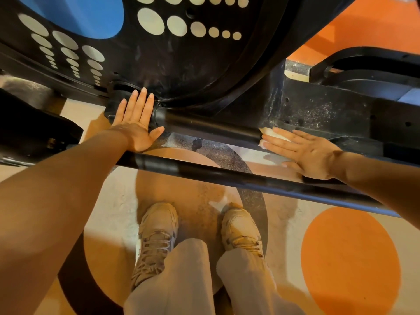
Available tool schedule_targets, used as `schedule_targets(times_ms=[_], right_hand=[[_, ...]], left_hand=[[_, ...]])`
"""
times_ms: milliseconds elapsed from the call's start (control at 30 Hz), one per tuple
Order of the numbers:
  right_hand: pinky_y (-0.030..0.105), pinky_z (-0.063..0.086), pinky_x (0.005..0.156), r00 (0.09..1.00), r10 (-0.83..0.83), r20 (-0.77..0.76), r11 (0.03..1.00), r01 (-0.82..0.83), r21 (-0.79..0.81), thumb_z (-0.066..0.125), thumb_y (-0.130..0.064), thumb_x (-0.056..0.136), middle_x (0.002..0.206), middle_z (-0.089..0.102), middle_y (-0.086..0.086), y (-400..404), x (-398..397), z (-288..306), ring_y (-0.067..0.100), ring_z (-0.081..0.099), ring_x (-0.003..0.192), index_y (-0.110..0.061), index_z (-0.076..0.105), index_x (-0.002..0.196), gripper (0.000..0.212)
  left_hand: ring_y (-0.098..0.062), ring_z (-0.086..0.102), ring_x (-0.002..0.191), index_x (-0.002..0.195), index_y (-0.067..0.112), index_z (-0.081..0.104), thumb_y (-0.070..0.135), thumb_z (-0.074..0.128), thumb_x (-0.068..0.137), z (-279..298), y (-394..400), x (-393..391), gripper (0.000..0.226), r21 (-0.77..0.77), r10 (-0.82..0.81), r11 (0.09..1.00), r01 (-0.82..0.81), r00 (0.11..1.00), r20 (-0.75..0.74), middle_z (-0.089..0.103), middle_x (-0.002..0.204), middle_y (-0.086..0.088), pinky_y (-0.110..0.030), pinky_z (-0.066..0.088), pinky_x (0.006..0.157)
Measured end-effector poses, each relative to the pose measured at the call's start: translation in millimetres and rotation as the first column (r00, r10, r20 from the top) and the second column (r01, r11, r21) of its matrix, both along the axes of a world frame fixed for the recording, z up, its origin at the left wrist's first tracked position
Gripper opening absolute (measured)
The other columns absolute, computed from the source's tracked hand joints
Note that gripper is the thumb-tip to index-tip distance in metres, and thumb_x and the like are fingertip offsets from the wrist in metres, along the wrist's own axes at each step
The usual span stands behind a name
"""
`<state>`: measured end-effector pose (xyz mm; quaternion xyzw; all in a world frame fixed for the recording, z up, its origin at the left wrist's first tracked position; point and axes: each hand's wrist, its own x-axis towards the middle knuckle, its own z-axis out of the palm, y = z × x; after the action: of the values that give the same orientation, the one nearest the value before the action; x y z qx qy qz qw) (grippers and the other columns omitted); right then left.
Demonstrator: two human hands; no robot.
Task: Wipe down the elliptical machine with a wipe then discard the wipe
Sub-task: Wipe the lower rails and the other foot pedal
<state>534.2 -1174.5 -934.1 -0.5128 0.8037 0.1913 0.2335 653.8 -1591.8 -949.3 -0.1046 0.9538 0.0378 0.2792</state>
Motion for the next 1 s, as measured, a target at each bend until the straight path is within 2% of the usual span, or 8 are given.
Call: schedule_targets(times_ms=[33, 200, 367, 500, 567, 700, 900, 1000], right_hand=[[0.033, -0.014, 0.119, 1.000, -0.018, 0.012, 1.000, 0.018, 0.011, -0.004, -0.057, 0.091, 0.150, -0.039, -0.022, 11, -1, 3, 0.008, -0.036, 0.140, -0.042, -0.030, 0.145, 0.062], [0.036, -0.007, 0.118, 0.999, -0.029, -0.035, 0.996, 0.032, 0.088, 0.017, -0.051, 0.099, 0.161, -0.019, -0.013, 32, 2, 2, 0.017, -0.016, 0.148, -0.030, -0.007, 0.156, 0.065], [0.034, -0.009, 0.118, 0.998, -0.043, -0.048, 0.999, 0.044, 0.009, 0.018, -0.050, 0.100, 0.161, -0.019, -0.013, 14, 8, 0, 0.018, -0.015, 0.149, -0.029, -0.002, 0.157, 0.064], [0.033, -0.015, 0.118, 0.996, 0.012, -0.083, 0.999, -0.015, -0.036, 0.019, -0.049, 0.100, 0.157, -0.025, -0.017, -9, 6, -4, 0.017, -0.021, 0.148, -0.033, -0.009, 0.155, 0.064], [0.033, -0.014, 0.119, 0.994, 0.030, -0.105, 0.996, -0.038, -0.077, 0.020, -0.047, 0.104, 0.155, -0.029, -0.015, -21, 7, -8, 0.018, -0.024, 0.147, -0.033, -0.015, 0.153, 0.062], [0.036, -0.006, 0.121, 0.999, -0.002, -0.032, 0.998, 0.000, -0.069, 0.027, -0.044, 0.104, 0.152, -0.036, -0.013, -39, 10, -4, 0.017, -0.028, 0.144, -0.033, -0.024, 0.149, 0.068], [0.036, -0.008, 0.122, 0.998, -0.035, 0.049, 0.993, 0.029, 0.114, 0.021, -0.045, 0.104, 0.148, -0.041, -0.021, 6, -1, 14, 0.011, -0.037, 0.139, -0.041, -0.032, 0.144, 0.066], [0.036, -0.008, 0.122, 0.996, -0.076, 0.046, 0.992, 0.071, 0.106, 0.021, -0.046, 0.104, 0.148, -0.040, -0.020, 24, 0, 13, 0.012, -0.036, 0.139, -0.041, -0.034, 0.141, 0.067]], left_hand=[[-0.020, -0.034, 0.144, 0.148, 0.016, -0.031, 0.056, 0.024, 0.102, 0, 0, 0, 0.083, 0.000, 0.001, 1.000, -0.001, 1.000, 0.005, -0.039, 0.156, -0.004, -0.039, -0.019, 0.117], [-0.021, -0.035, 0.144, 0.148, 0.016, -0.032, 0.057, 0.026, 0.101, -1, 1, 0, 0.085, -0.002, 0.009, 1.000, -0.009, 1.000, 0.007, -0.040, 0.155, -0.004, -0.040, -0.019, 0.117], [-0.021, -0.035, 0.143, 0.148, 0.016, -0.032, 0.057, 0.026, 0.101, 1, 2, -1, 0.086, -0.008, 0.013, 1.000, -0.013, 1.000, 0.018, -0.040, 0.155, -0.004, -0.039, -0.020, 0.116], [-0.022, -0.034, 0.144, 0.149, 0.015, -0.031, 0.058, 0.027, 0.101, 0, 3, 0, 0.086, -0.024, 0.009, 1.000, -0.009, 1.000, 0.016, -0.039, 0.155, -0.005, -0.039, -0.020, 0.116], [-0.021, -0.034, 0.144, 0.149, 0.015, -0.031, 0.058, 0.027, 0.100, -1, 3, -1, 0.086, -0.024, 0.014, 1.000, -0.014, 1.000, 0.017, -0.040, 0.155, -0.004, -0.038, -0.020, 0.116], [-0.020, -0.034, 0.144, 0.149, 0.016, -0.031, 0.058, 0.028, 0.100, 0, 1, 0, 0.086, -0.009, 0.020, 1.000, -0.020, 1.000, 0.013, -0.039, 0.155, -0.003, -0.039, -0.019, 0.117], [-0.020, -0.034, 0.144, 0.150, 0.017, -0.029, 0.057, 0.028, 0.101, -1, 0, 0, 0.085, -0.007, 0.019, 1.000, -0.019, 1.000, 0.006, -0.038, 0.156, -0.003, -0.038, -0.018, 0.117], [-0.020, -0.034, 0.144, 0.149, 0.016, -0.030, 0.056, 0.028, 0.101, 1, 2, 0, 0.085, -0.019, 0.019, 1.000, -0.019, 1.000, 0.010, -0.039, 0.156, -0.003, -0.038, -0.019, 0.116]])
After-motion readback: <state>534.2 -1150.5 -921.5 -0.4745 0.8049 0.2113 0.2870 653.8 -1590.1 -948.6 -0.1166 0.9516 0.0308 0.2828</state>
